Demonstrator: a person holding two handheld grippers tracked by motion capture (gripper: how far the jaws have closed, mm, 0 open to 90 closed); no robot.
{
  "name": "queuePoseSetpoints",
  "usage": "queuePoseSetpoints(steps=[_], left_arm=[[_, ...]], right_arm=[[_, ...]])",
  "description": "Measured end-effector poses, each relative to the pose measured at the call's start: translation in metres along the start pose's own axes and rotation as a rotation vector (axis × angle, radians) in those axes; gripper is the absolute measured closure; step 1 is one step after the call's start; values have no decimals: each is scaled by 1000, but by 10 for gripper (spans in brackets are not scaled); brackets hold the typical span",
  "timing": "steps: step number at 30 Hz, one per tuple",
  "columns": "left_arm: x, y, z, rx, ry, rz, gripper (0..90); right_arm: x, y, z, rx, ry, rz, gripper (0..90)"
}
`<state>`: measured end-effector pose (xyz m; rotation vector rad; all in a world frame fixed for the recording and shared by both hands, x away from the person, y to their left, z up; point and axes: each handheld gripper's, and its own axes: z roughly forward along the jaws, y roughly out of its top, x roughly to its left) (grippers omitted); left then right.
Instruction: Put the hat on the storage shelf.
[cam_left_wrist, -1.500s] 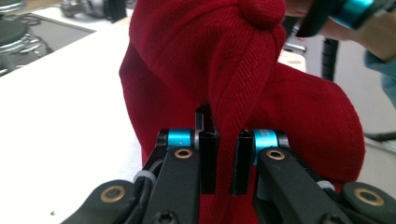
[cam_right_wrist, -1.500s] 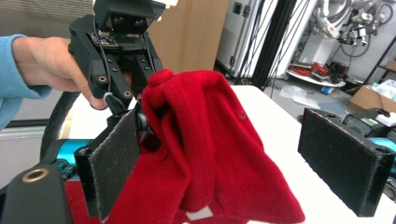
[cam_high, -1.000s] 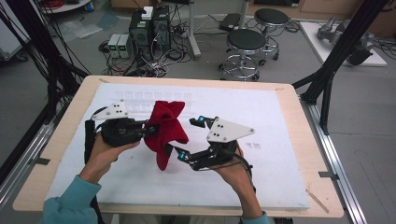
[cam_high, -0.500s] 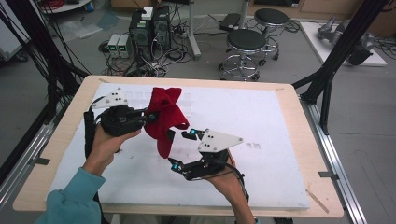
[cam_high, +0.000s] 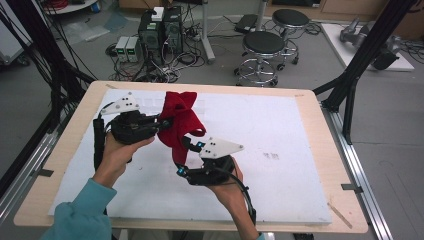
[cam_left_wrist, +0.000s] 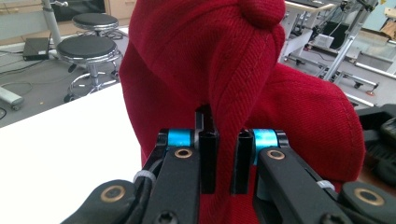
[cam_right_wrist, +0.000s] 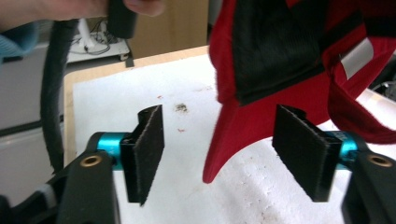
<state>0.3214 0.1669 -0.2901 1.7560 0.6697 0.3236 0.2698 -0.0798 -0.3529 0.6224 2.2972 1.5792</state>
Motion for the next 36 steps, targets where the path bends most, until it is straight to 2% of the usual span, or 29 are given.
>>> queuePoseSetpoints(steps=[3,10,13,17,21,24,29,30,32,34,36], left_arm=[[-1,0,1,2,1,2,852],[-1,0,1,-2,6,3,852],[-1,0,1,-4,12,11,852],[-1,0,2,0,19,21,851],[1,-1,2,1,19,17,851],[2,-1,3,0,18,16,850],[4,-1,1,-6,4,22,821],[4,-1,1,-15,6,23,785],[5,-1,0,-30,24,30,624],[7,-1,-1,-34,57,24,376],[9,-1,-1,-29,79,17,231]], right_arm=[[-1,-5,5,15,-23,21,449],[-1,-7,11,39,-56,24,588],[-1,-6,12,45,-58,32,691],[-4,-7,12,57,-49,82,827],[-6,-7,11,53,-64,106,850],[-5,-7,10,43,-81,88,852],[-3,-6,9,33,-90,87,856],[-3,-6,9,31,-91,84,856],[-4,-6,7,18,-95,88,857],[-5,-7,6,3,-99,91,857],[-5,-8,5,-5,-104,95,857]])
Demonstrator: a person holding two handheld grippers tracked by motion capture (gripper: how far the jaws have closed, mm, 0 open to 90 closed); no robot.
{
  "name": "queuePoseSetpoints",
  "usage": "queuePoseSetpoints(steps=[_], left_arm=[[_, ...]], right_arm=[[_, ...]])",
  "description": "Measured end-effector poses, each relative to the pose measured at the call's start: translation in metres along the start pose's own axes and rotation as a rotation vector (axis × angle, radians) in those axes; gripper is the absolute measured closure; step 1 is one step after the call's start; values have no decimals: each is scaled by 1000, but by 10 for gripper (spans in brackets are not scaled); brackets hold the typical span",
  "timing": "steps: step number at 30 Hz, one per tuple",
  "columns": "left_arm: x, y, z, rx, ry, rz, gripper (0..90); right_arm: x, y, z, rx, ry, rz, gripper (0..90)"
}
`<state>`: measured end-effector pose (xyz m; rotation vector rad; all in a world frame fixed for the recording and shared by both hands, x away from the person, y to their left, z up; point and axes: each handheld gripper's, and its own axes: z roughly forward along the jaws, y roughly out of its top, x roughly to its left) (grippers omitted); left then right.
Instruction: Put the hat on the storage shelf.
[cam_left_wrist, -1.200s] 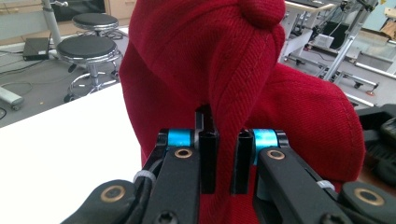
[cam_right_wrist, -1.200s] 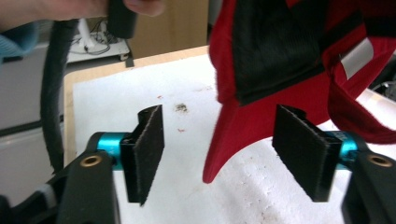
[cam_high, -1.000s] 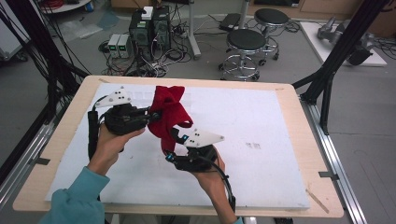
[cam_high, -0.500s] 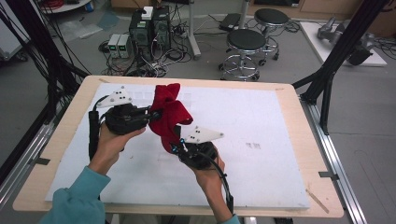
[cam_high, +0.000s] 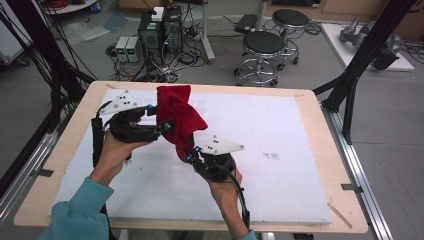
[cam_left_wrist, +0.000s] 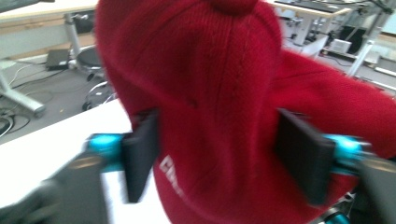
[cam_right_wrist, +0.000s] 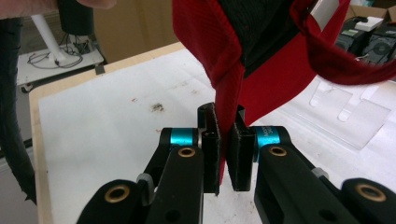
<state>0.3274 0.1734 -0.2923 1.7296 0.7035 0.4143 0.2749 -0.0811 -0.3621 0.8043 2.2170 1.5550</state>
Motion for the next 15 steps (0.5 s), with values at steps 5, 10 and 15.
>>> queuePoseSetpoints(steps=[5,10,15], left_arm=[[5,0,-9,-47,-22,23,141],[18,-7,-22,-45,9,26,141],[30,-25,-32,-44,35,26,141]], right_arm=[[-3,0,-3,-12,-11,12,857],[-8,2,-7,-32,-24,23,857],[-18,6,-12,-53,-42,34,856]])
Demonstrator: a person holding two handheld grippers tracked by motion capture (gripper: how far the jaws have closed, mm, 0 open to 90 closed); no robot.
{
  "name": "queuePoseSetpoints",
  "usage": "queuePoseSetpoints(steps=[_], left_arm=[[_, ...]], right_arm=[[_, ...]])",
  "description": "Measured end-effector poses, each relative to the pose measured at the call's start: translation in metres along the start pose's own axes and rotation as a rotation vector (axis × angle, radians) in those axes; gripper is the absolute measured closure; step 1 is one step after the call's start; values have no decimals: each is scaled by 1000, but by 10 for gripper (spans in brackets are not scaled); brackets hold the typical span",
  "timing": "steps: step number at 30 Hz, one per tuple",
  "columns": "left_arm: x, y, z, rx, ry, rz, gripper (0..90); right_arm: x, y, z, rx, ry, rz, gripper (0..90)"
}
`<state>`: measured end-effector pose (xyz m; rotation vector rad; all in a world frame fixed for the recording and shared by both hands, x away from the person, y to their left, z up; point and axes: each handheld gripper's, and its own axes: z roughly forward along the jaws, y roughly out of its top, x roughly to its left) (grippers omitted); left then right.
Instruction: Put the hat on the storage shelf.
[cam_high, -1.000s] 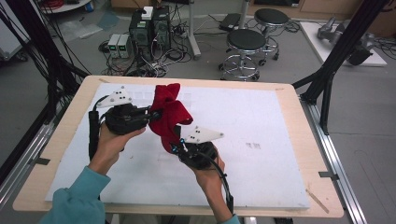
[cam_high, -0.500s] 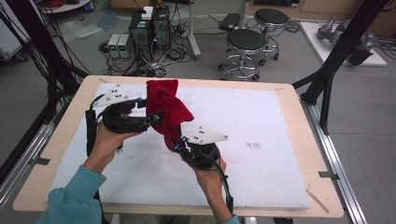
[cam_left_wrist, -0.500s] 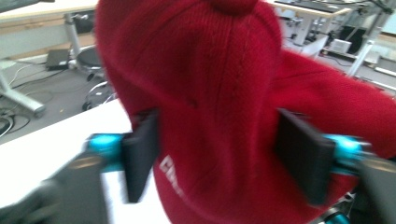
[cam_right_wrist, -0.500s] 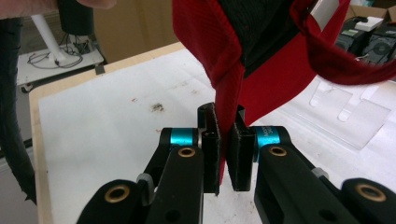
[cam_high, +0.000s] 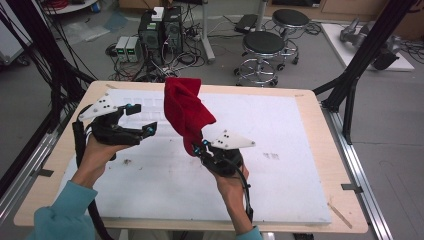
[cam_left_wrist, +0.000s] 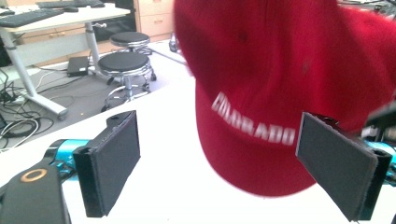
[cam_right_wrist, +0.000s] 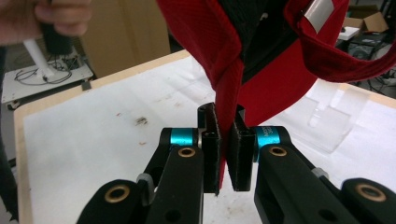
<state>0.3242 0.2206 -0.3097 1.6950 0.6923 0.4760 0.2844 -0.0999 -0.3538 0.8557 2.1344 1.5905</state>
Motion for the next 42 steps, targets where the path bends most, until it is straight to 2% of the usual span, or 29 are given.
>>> queuePoseSetpoints(steps=[5,11,17,20,26,30,37,42], left_arm=[[11,-23,-11,0,40,2,142],[21,-55,-23,-8,75,-8,142],[25,-87,-32,-16,142,-2,142],[27,-99,-37,-25,158,-11,142],[30,-114,-44,-48,184,-14,142],[30,-124,-45,-84,198,0,142],[31,-135,-43,-80,217,-17,142],[32,-140,-42,-63,213,-34,142]], right_arm=[[-11,4,0,-5,-9,28,857],[-23,11,5,-14,-39,35,857],[-33,21,15,-32,-60,35,857],[-38,26,22,-40,-68,35,857],[-53,33,33,-47,-87,46,857],[-62,35,41,-43,-105,51,857],[-76,45,55,-60,-112,54,858],[-83,48,66,-72,-126,52,860]])
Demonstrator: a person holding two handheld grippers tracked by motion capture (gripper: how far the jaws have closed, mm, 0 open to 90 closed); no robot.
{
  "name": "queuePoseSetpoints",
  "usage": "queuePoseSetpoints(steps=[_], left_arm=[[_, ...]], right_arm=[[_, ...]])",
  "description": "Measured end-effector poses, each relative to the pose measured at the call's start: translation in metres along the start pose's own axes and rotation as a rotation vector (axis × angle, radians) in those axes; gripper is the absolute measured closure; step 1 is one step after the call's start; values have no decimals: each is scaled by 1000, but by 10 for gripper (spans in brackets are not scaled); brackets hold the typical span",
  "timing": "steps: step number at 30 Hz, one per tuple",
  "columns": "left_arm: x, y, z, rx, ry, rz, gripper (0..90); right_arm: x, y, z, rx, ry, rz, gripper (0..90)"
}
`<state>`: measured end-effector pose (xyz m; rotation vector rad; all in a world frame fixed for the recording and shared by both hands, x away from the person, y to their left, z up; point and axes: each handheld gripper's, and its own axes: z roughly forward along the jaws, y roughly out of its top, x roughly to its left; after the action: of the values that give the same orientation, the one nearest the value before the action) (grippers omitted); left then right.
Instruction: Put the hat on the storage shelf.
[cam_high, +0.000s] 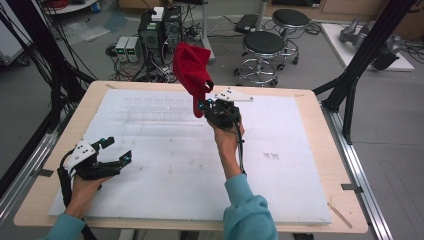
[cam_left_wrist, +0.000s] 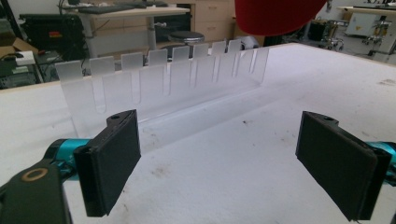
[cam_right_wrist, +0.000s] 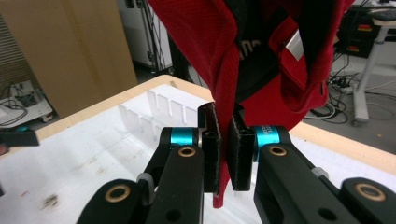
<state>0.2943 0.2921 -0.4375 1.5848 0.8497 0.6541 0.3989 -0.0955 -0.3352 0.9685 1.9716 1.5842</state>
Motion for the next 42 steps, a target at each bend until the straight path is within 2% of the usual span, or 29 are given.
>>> queuePoseSetpoints(steps=[6,16,19,28,30,33,42], left_arm=[[0,-1,1,-6,1,0,142],[-1,-6,3,1,1,-16,142],[-1,-6,4,3,-1,-17,142],[-3,-11,2,-16,27,-29,142],[-3,-12,1,-31,31,-23,142],[-3,-12,2,-26,32,-21,142],[-4,-12,2,-24,32,-21,142]], right_arm=[[-7,-1,12,11,-7,18,861],[-21,-8,25,-11,-25,52,861],[-22,-10,29,-20,-31,50,861],[-26,-19,42,-7,-45,43,860],[-27,-21,44,-8,-39,46,860],[-28,-22,45,-10,-42,37,860],[-28,-22,45,-7,-50,68,860]])
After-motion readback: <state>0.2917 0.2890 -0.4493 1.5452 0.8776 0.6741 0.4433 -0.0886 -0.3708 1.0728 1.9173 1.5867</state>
